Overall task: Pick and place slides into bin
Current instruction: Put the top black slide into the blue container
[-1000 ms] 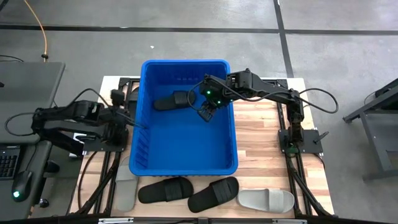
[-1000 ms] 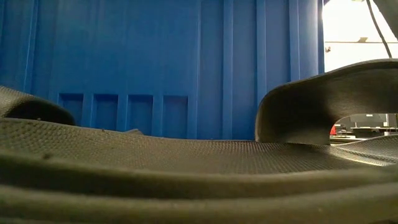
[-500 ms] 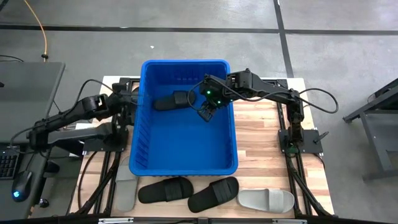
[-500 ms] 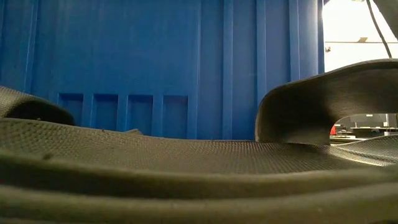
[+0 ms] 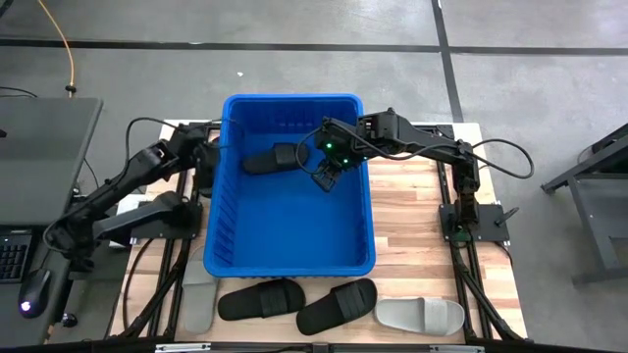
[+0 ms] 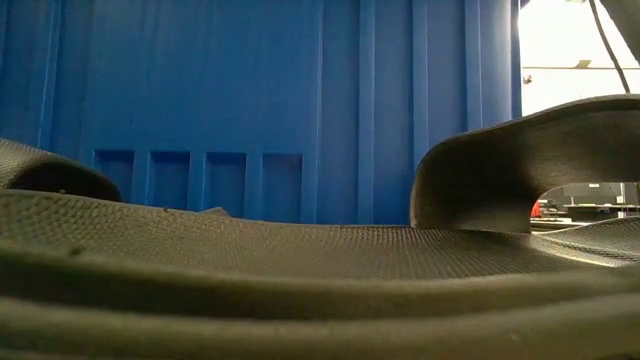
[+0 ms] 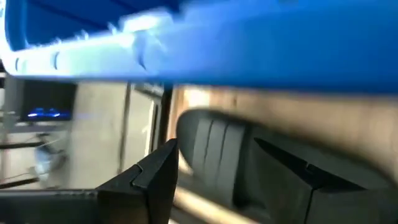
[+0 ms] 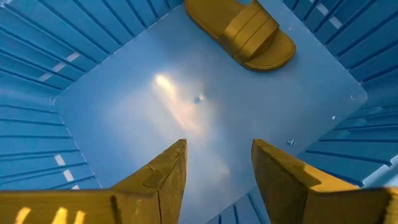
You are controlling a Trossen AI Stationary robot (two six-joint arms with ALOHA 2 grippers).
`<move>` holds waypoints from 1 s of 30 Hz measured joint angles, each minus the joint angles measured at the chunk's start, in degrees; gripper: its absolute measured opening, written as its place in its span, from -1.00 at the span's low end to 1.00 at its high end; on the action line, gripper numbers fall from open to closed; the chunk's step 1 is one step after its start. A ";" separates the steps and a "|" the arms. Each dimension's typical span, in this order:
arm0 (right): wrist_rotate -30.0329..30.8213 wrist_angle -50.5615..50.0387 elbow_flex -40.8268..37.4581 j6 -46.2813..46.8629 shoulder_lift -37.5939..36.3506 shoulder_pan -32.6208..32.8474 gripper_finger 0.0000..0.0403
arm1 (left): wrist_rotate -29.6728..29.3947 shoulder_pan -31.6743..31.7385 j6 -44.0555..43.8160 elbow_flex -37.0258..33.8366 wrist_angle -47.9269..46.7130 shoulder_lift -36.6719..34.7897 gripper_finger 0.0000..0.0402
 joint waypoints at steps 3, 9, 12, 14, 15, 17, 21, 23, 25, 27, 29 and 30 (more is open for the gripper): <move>0.00 -0.02 0.00 -0.22 0.00 0.00 -0.17 | 4.60 3.51 -3.10 -0.02 0.06 2.16 -0.05; 0.00 0.04 0.00 -0.21 0.00 0.00 -0.17 | 7.43 4.90 -2.95 -2.20 2.17 -0.12 -0.12; -0.01 0.15 0.00 -0.15 0.00 0.00 -0.17 | 2.32 4.86 -1.57 -5.45 4.61 -2.33 -0.16; 0.00 0.21 0.00 -0.03 0.00 0.02 -0.17 | -1.98 4.88 -3.49 -6.90 5.42 -2.91 -0.16; 0.00 0.22 0.00 -0.15 0.00 0.00 -0.17 | -2.87 4.94 -4.05 -7.29 4.99 -3.13 -0.16; 0.02 0.24 0.00 -0.24 0.00 0.00 -0.17 | -8.63 6.11 -2.59 -9.26 1.09 -3.60 -0.15; 0.02 0.56 0.00 -0.12 0.00 0.00 -0.17 | -7.58 7.58 -1.77 -9.12 1.78 -3.74 -0.14; 0.02 0.90 0.02 -0.23 0.00 0.01 -0.17 | -6.37 7.45 -2.11 -10.04 -2.70 -3.47 -0.14; 0.00 1.08 0.02 -0.08 0.00 0.00 -0.17 | -5.73 7.55 -2.07 -10.08 1.27 -3.71 -0.14; 0.01 1.48 0.02 -0.01 0.00 0.01 -0.17 | -5.30 7.60 -2.36 -10.85 4.34 -3.34 -0.14; 0.02 1.76 0.02 0.02 0.00 0.00 -0.17 | -4.74 7.51 -3.43 -12.91 4.62 -2.71 -0.14; 0.01 2.05 0.02 0.01 0.00 0.01 -0.17 | -4.60 7.45 -3.63 -13.24 5.84 -3.47 -0.14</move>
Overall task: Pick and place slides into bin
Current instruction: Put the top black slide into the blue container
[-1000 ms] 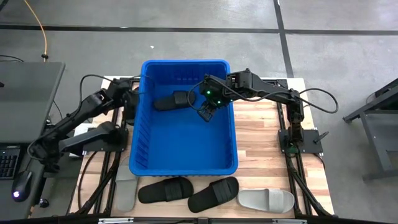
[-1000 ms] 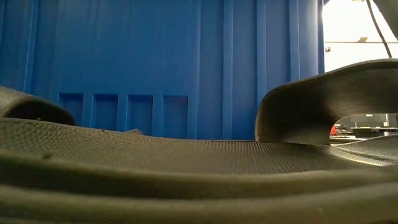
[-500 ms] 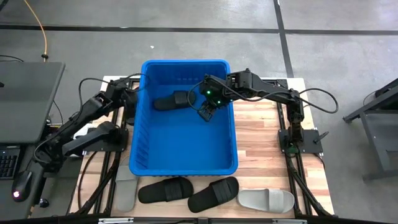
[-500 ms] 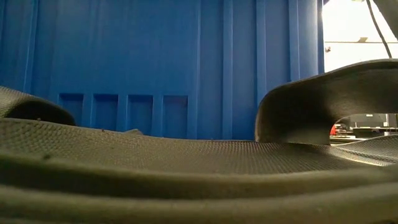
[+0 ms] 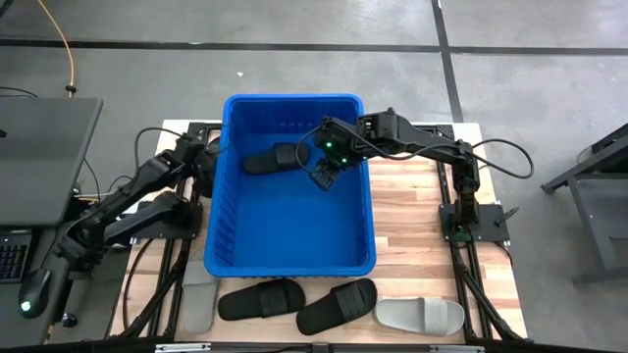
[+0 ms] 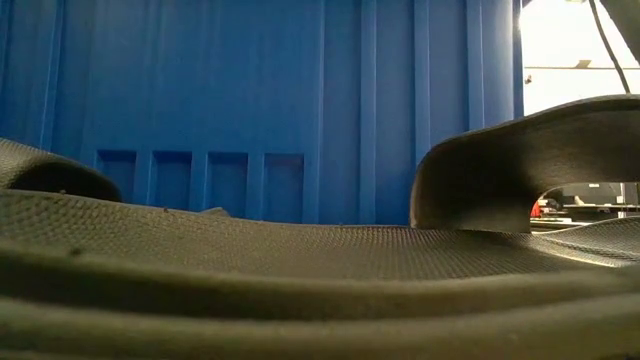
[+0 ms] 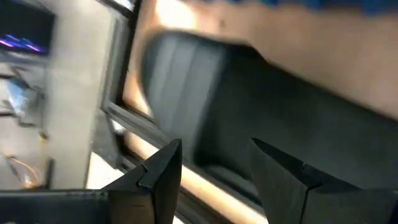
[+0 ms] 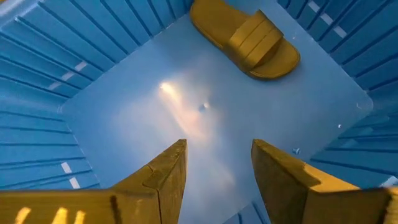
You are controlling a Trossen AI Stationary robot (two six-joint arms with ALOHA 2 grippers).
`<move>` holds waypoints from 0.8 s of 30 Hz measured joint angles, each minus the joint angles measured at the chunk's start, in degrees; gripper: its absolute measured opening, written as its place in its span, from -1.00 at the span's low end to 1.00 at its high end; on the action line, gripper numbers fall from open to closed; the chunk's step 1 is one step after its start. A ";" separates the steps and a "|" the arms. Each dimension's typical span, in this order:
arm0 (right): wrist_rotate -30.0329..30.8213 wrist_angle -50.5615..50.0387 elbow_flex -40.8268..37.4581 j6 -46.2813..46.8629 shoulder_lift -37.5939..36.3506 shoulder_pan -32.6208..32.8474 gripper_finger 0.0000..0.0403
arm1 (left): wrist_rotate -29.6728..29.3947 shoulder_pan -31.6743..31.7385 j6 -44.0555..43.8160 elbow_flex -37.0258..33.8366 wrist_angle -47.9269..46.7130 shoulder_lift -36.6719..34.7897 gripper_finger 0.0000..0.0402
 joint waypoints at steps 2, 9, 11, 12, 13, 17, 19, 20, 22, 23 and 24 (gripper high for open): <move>0.05 0.38 0.00 0.02 0.00 0.01 -0.17 | -0.34 0.03 1.62 0.06 2.16 -0.90 -0.14; 0.10 1.03 0.00 -0.01 0.00 0.01 -0.17 | -1.12 0.06 2.51 -0.21 1.30 -0.89 -0.14; 0.12 1.03 0.00 -0.23 0.00 0.00 -0.17 | -1.10 0.03 1.09 -0.21 1.42 -0.77 -0.14; 0.10 1.03 0.00 -0.24 0.00 -0.01 -0.17 | -0.95 0.01 0.27 -0.21 1.70 -0.81 -0.14; 0.10 1.03 0.00 -0.20 0.01 -0.01 -0.17 | -0.58 0.01 -0.47 -0.21 1.99 -0.81 -0.14; 0.08 1.03 0.00 -0.21 0.00 0.01 -0.17 | 0.38 -0.01 -2.67 -0.21 2.48 -0.84 -0.14; 0.08 1.03 0.00 -0.20 0.00 -0.01 -0.17 | 0.06 -0.01 -2.20 -0.21 2.44 -0.81 -0.14; 0.07 1.03 0.00 -0.13 0.00 -0.01 -0.17 | 0.04 -0.01 -2.21 -0.20 2.43 -0.81 -0.14; -0.07 1.02 0.00 -0.01 0.00 -0.01 -0.17 | -0.04 -0.01 -2.68 -0.18 2.41 -0.81 -0.14; -0.07 1.01 0.00 -0.12 0.00 -0.01 -0.17 | -0.16 -0.01 -2.72 -0.18 2.55 -0.81 -0.14; -0.07 1.01 0.00 -0.25 0.00 0.01 -0.17 | -0.50 -0.01 -2.24 -0.17 2.61 -0.81 -0.14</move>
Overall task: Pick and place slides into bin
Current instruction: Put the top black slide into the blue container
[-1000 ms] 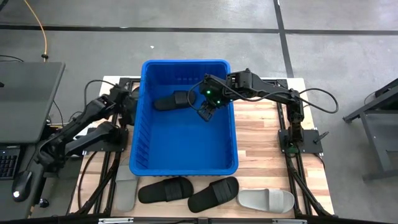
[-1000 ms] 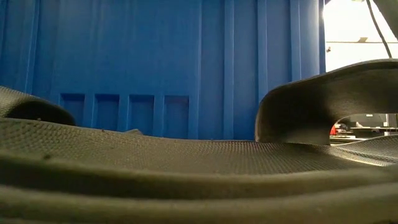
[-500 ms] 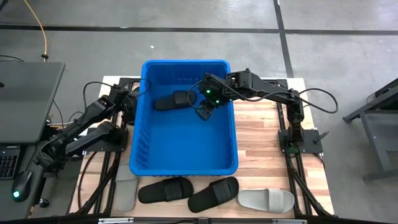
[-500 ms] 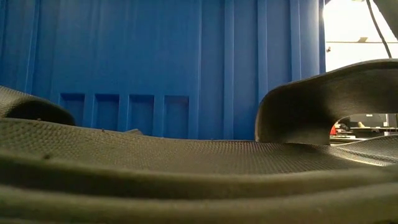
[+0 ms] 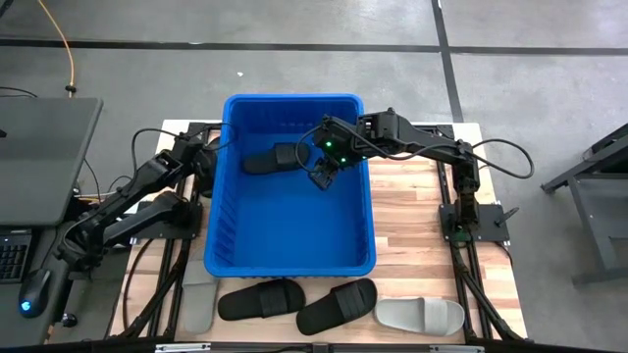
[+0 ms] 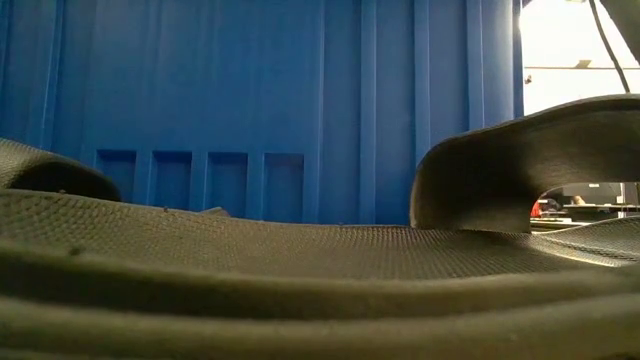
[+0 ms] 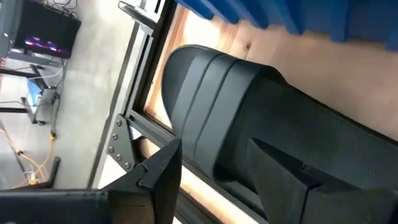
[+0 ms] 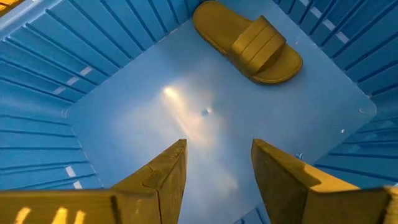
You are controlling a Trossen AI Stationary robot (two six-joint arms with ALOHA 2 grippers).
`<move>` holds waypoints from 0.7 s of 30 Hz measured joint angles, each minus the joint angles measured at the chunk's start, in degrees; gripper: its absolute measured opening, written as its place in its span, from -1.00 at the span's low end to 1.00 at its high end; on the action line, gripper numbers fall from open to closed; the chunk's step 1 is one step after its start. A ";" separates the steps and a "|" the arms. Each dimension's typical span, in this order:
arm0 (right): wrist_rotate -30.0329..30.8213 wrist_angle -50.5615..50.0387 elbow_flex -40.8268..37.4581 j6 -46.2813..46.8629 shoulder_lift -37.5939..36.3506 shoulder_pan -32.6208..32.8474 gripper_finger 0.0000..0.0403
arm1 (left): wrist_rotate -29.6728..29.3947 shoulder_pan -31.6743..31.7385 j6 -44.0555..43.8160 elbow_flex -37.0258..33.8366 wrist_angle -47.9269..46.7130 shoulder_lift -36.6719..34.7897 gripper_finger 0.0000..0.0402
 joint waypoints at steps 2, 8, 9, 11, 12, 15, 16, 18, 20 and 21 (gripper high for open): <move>0.02 0.00 0.00 0.06 0.00 -0.02 -0.17 | -0.66 0.00 1.31 0.01 -0.62 -0.02 -0.14; 0.02 0.00 0.00 0.02 0.00 -0.01 -0.17 | -0.57 0.00 1.34 0.03 -0.79 0.00 -0.14; 0.02 0.00 0.00 0.09 0.00 0.00 -0.17 | -0.56 0.00 1.35 0.03 -0.79 0.00 -0.14; 0.02 0.00 0.00 0.22 0.00 -0.02 -0.17 | -0.56 0.00 1.33 0.06 -0.81 0.00 -0.14; 0.02 0.00 0.00 0.09 0.00 -0.02 -0.17 | -0.56 0.00 1.31 0.06 -0.81 0.00 -0.14; 0.04 0.00 0.00 0.05 0.00 -0.01 -0.17 | -0.58 0.00 1.35 0.06 -0.81 0.00 -0.14; 0.03 0.00 0.00 0.17 0.00 0.00 -0.17 | -0.58 0.00 1.35 0.07 -0.81 0.00 -0.14; 0.04 0.00 0.00 0.17 0.00 0.00 -0.17 | -0.59 0.00 1.35 0.08 -0.82 0.00 -0.14; 0.04 0.00 0.00 0.00 0.00 -0.02 -0.17 | -0.58 0.00 1.36 0.08 -0.83 0.00 -0.14; 0.04 0.00 0.00 0.04 0.00 -0.01 -0.17 | -0.58 0.00 1.37 0.08 -0.83 0.00 -0.14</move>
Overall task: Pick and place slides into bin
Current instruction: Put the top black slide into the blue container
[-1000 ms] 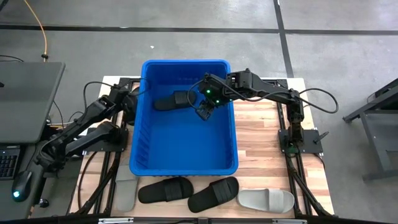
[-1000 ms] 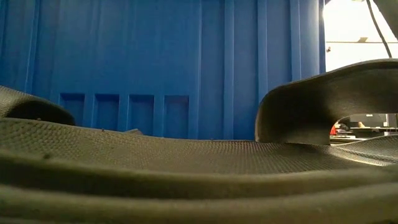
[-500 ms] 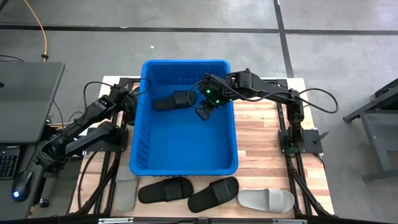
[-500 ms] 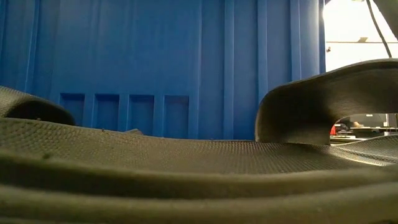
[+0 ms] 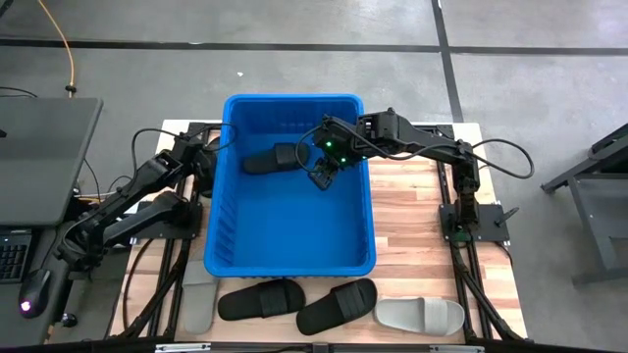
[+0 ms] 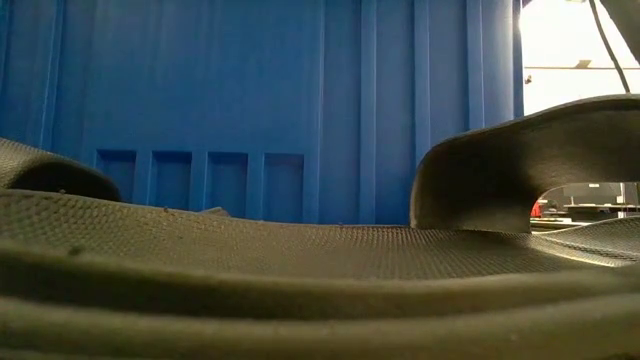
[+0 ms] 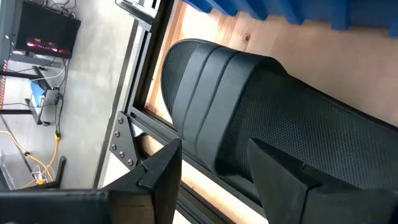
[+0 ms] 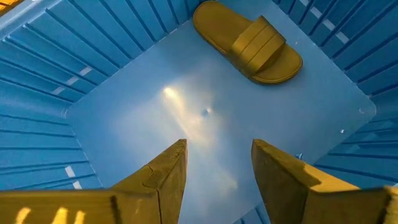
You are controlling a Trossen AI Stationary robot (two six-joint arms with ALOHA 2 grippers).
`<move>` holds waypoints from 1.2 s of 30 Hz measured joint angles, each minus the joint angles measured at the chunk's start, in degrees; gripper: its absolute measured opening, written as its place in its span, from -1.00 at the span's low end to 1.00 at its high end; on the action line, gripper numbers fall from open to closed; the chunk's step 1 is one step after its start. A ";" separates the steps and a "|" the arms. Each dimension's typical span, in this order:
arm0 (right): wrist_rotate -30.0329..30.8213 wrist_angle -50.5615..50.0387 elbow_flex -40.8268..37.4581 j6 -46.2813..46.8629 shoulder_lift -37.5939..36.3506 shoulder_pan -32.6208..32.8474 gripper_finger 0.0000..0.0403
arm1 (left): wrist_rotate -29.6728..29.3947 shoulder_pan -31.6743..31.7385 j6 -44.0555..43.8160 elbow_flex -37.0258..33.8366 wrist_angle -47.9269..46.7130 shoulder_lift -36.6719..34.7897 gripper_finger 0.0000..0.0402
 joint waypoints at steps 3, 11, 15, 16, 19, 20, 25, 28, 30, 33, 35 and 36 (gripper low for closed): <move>0.00 0.00 0.00 0.18 0.00 0.00 -0.17 | 0.00 0.00 0.00 0.00 0.00 0.00 -0.14; 0.02 0.00 0.00 -0.03 0.00 -0.01 -0.17 | 0.26 0.00 -0.10 0.02 -0.07 0.00 -0.14; 0.04 0.00 0.00 0.18 0.00 -0.01 -0.17 | 5.27 0.00 0.37 0.02 0.78 0.19 -0.14; 0.06 0.00 0.00 0.13 0.00 -0.01 -0.17 | 6.16 0.04 1.22 0.02 1.96 0.24 -0.14; 0.15 0.00 0.00 0.01 0.00 -0.01 -0.17 | 7.77 0.00 3.95 0.04 4.69 0.20 -0.14; 0.15 0.00 0.00 0.09 0.00 0.01 -0.17 | 8.04 -0.01 4.62 -0.02 4.77 0.22 -0.14; 0.15 0.00 0.00 -0.01 0.00 -0.01 -0.17 | 9.53 -1.98 10.62 -0.39 4.59 0.22 -0.14; 0.15 -0.01 0.00 0.18 0.00 -0.01 -0.17 | 11.17 -5.39 10.75 -0.39 4.83 0.35 -0.14; 0.15 -0.02 0.00 -0.03 0.00 -0.01 -0.17 | 11.04 -7.33 10.64 -0.39 5.70 0.97 -0.14; 0.13 0.00 0.00 0.14 0.00 -0.01 -0.17 | 9.97 -9.68 12.03 -0.44 8.35 2.55 -0.14; 0.11 0.00 0.00 0.12 0.00 -0.01 -0.17 | 8.57 -10.67 11.35 -0.44 9.25 3.37 -0.14; 0.11 -0.02 0.00 -0.02 0.00 -0.01 -0.17 | 7.98 -10.81 11.08 -0.44 9.35 3.87 -0.14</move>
